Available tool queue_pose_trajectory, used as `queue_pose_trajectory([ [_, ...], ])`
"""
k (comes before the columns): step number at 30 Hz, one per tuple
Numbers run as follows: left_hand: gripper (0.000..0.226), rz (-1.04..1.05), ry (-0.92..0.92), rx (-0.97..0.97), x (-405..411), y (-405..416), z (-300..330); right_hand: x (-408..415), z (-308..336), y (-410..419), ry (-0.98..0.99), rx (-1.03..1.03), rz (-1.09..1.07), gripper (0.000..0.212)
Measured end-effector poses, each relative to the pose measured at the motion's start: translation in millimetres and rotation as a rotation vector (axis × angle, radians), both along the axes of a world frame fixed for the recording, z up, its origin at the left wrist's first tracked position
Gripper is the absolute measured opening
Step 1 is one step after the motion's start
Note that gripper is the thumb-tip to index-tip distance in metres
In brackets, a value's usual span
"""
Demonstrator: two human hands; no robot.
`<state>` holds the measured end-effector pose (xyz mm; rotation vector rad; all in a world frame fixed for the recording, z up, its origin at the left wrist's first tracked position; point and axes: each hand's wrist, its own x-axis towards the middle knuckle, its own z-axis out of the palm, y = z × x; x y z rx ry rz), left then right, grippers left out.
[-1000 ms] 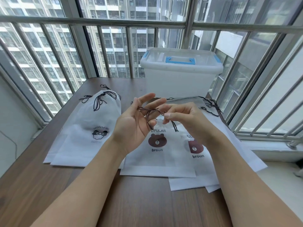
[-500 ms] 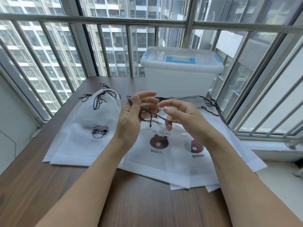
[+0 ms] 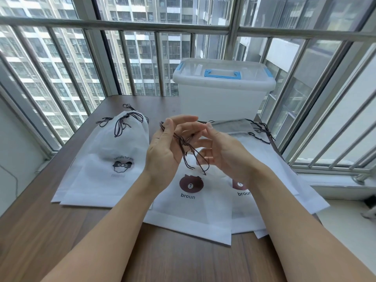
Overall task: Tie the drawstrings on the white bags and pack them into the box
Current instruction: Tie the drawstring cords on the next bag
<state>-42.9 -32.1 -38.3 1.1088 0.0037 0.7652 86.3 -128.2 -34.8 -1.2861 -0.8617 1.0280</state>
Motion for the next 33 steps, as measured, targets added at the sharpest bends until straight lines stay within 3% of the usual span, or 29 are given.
queue_pose_trajectory([
  [5,0.048,-0.004,-0.008,-0.021,-1,0,1,0,-3,-4,-0.013,0.047,0.039,0.03],
  [8,0.049,0.009,0.024,-0.013,0,1,1,-1,-7,-3,-0.18,0.043,-0.056,0.012],
  [10,0.052,0.059,0.067,-0.042,0,3,2,1,-1,-4,-0.141,0.07,-0.129,0.014],
  [13,0.062,0.11,0.09,-0.241,-5,16,6,14,11,-11,0.315,0.196,-0.209,0.039],
  [16,0.061,0.037,0.014,-0.48,-13,31,10,23,10,-15,0.804,0.387,-0.252,0.026],
  [18,0.059,0.04,0.021,-0.528,-16,36,12,29,4,-14,0.948,0.413,-0.326,0.021],
  [20,0.058,0.097,0.089,-0.488,-19,41,14,38,1,-15,0.962,0.315,-0.409,0.02],
  [24,0.06,0.27,0.333,-0.239,-16,44,14,50,4,-18,0.593,0.118,-0.587,0.027],
  [27,0.049,0.322,0.444,-0.101,-9,38,8,37,10,-15,0.032,0.016,-0.632,0.036],
  [30,0.031,0.273,0.473,-0.086,-6,36,-1,23,8,-17,-0.515,-0.079,-0.43,0.018],
  [33,0.047,0.246,0.393,-0.083,-2,36,-5,17,1,-20,-0.865,-0.217,-0.151,0.036],
])
